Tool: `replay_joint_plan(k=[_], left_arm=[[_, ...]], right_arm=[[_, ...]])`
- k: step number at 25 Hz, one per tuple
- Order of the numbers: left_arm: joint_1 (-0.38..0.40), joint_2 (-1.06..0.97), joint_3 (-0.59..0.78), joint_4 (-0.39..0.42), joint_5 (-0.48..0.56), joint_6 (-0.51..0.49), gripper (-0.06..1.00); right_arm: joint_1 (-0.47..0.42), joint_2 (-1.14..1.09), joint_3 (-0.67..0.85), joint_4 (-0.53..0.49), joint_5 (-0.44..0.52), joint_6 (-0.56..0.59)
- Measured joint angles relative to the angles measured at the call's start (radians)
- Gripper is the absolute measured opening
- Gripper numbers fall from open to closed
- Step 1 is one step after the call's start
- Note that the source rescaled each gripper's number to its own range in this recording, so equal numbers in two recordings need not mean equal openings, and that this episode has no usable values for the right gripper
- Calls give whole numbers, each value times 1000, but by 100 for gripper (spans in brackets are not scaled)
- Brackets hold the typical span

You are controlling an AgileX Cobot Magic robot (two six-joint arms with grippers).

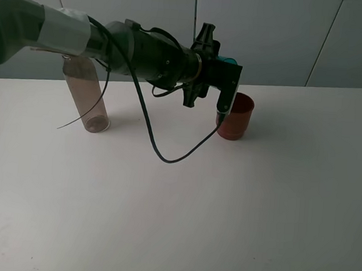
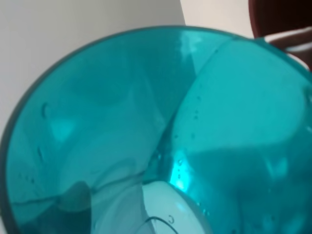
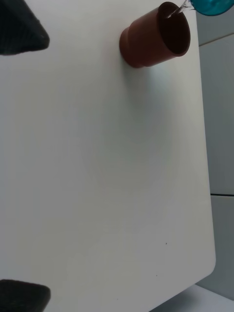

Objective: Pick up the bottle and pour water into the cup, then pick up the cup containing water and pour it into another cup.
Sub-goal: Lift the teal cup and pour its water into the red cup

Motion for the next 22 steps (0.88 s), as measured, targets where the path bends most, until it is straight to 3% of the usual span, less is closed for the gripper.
replay_joint_plan(k=[9,16,22], left_arm=[[0,0,0,0,16,5,15],[0,0,0,0,18,95,15],[0,0,-30,0,2,106,15]], right_arm=[[0,0,0,0,0,0],[0,0,0,0,0,0],[0,0,0,0,0,0]])
